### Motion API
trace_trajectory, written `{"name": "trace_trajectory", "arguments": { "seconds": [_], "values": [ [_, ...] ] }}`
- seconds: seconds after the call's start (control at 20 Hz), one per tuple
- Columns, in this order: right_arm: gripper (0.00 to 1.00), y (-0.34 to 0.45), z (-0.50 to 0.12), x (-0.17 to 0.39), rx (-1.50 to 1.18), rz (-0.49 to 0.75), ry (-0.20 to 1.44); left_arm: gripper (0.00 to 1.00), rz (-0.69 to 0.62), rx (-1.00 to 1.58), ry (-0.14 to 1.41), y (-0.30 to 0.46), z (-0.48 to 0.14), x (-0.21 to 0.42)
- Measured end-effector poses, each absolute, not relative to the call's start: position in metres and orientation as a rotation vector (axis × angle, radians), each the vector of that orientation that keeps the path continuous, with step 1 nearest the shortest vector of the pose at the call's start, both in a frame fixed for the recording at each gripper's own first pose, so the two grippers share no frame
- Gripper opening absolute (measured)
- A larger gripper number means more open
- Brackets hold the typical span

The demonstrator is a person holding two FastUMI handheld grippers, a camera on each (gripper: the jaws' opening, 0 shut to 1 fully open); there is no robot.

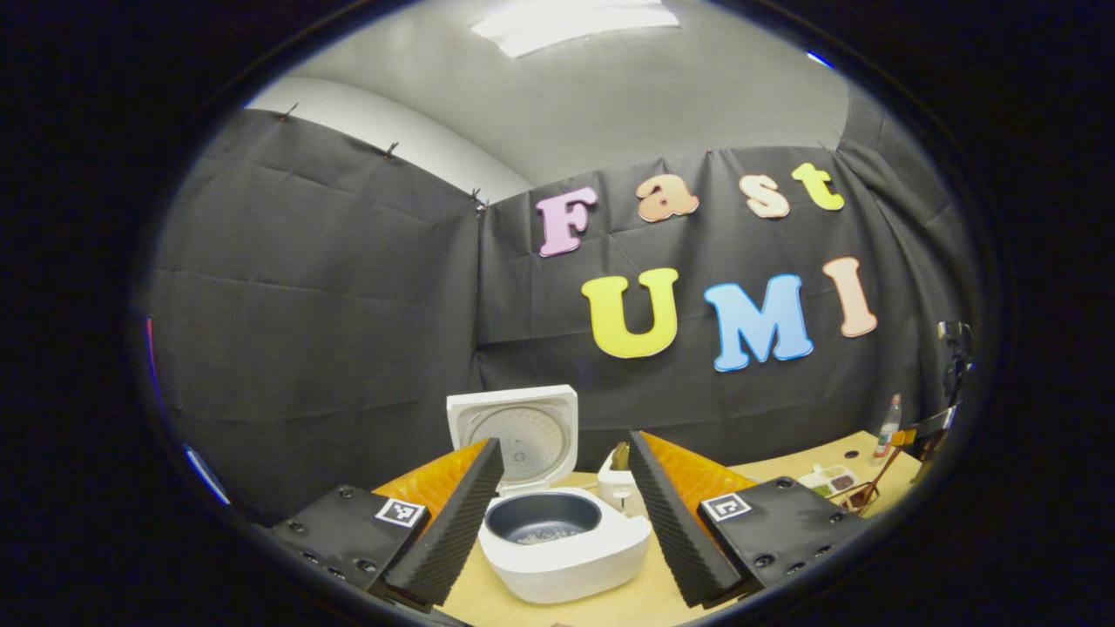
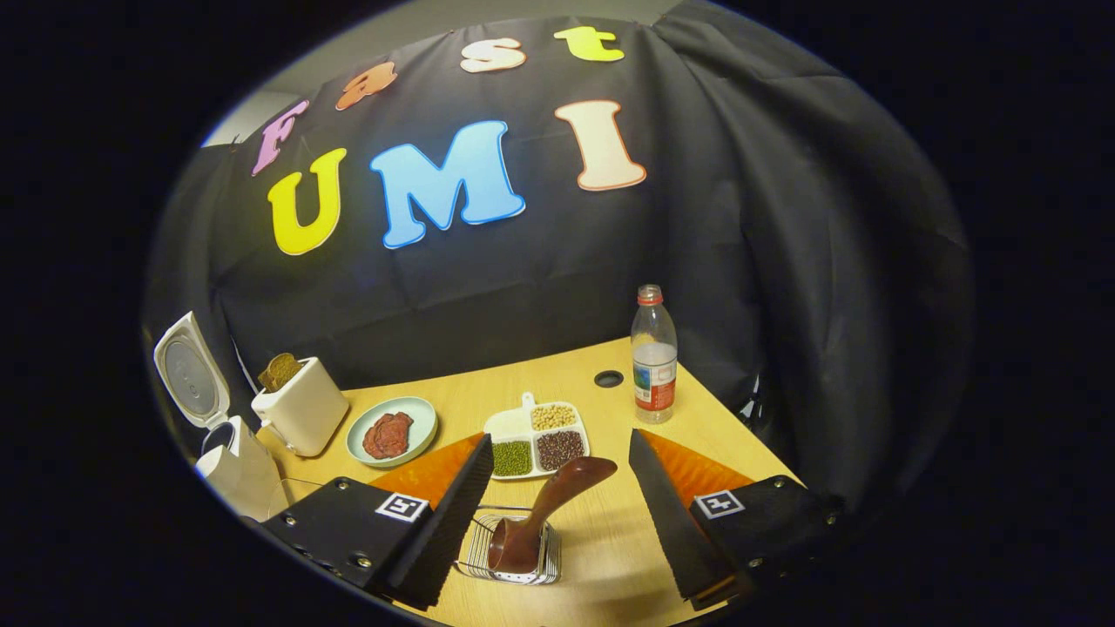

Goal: Close the left gripper, press the button to open the rice cooker; take a wooden spoon from the chopstick holder with the right hand, scoop a spoonful of rice and pour it into the rice cooker, then put the wooden spoon back into the chopstick holder.

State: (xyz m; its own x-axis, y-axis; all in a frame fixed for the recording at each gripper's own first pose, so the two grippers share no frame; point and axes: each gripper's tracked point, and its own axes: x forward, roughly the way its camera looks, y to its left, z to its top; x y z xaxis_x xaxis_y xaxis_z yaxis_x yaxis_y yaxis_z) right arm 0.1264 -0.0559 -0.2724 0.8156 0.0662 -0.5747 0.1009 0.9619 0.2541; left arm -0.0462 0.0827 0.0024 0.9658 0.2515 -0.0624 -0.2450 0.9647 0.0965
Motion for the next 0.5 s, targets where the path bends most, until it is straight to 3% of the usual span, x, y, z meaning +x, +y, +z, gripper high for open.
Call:
{"name": "trace_trajectory", "arguments": {
  "seconds": [0.1, 0.15, 0.2, 0.3, 0.35, 0.45, 0.5],
  "values": [
    [0.95, -0.050, -0.289, 0.125, 0.346, -0.016, 0.673, 0.95, 0.272, 0.096, 0.083, 0.088, 0.000, -0.049],
    [0.93, -0.048, -0.297, 0.125, 0.378, -0.019, 0.698, 0.99, 0.280, 0.099, 0.089, 0.090, 0.000, -0.049],
    [0.93, -0.046, -0.305, 0.125, 0.404, -0.021, 0.721, 0.94, 0.286, 0.100, 0.093, 0.091, -0.002, -0.051],
    [0.93, -0.040, -0.318, 0.121, 0.443, -0.012, 0.771, 0.99, 0.294, 0.104, 0.097, 0.093, -0.002, -0.054],
    [0.88, -0.036, -0.322, 0.121, 0.469, 0.002, 0.786, 0.99, 0.300, 0.111, 0.096, 0.094, -0.001, -0.055],
    [0.62, -0.034, -0.330, 0.117, 0.492, -0.006, 0.815, 1.00, 0.309, 0.121, 0.094, 0.097, 0.001, -0.058],
    [0.59, -0.029, -0.334, 0.117, 0.501, 0.006, 0.828, 1.00, 0.312, 0.120, 0.095, 0.099, -0.001, -0.059]
  ]
}}
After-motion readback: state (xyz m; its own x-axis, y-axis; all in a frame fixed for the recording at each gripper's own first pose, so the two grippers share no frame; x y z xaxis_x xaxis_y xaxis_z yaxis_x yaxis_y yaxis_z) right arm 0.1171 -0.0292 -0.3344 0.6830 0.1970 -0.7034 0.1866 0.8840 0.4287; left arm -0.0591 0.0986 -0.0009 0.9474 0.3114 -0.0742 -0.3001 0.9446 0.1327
